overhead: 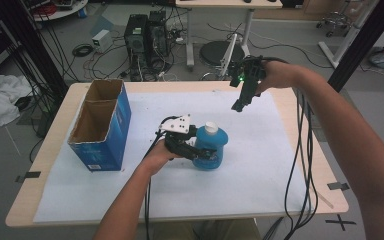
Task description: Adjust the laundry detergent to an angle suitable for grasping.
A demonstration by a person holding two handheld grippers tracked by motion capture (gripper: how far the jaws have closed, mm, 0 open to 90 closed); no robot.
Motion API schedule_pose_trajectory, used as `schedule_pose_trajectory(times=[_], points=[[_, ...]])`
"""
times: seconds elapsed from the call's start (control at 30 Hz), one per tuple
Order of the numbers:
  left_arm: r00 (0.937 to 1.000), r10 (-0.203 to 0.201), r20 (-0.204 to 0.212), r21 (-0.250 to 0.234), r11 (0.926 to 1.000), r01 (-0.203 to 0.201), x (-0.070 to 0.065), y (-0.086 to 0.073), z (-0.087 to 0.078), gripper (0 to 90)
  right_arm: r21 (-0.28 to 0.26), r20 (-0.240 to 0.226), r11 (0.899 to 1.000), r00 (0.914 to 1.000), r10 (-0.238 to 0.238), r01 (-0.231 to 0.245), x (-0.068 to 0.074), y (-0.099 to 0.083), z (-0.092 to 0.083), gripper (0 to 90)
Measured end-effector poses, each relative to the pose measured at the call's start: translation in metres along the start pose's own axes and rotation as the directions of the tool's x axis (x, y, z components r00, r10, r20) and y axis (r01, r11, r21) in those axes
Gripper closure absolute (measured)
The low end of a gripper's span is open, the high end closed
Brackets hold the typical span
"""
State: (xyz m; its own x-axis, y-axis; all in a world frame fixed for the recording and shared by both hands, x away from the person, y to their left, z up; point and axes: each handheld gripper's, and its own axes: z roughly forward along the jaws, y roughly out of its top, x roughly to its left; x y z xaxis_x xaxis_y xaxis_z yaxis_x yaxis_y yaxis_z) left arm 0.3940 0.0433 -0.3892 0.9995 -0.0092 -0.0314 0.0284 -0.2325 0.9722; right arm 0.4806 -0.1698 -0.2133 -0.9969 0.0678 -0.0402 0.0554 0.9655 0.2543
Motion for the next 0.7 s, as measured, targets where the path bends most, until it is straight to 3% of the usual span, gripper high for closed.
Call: schedule_pose_trajectory(times=[0.17, 0.5, 0.7], points=[[0.9994, 0.000, 0.036, 0.018, 0.9998, -0.001, 0.007, 0.000, 0.007, 45.4, 0.004, -0.003, 1.000, 1.0000, -0.008, 0.008, 0.000, 0.002, 0.002, 3.2], [0.9987, -0.018, 0.047, 0.069, 0.9975, 0.014, 0.011, -0.009, 0.016, 45.3, 0.000, 0.003, 1.000, 1.0000, 0.005, -0.005, -0.001, -0.001, 0.000, 3.3], [0.9981, -0.020, 0.058, 0.067, 0.9976, 0.016, 0.013, -0.011, 0.015, 45.1, -0.003, 0.008, 1.000, 1.0000, 0.002, -0.002, 0.001, 0.000, -0.001, 3.3]])
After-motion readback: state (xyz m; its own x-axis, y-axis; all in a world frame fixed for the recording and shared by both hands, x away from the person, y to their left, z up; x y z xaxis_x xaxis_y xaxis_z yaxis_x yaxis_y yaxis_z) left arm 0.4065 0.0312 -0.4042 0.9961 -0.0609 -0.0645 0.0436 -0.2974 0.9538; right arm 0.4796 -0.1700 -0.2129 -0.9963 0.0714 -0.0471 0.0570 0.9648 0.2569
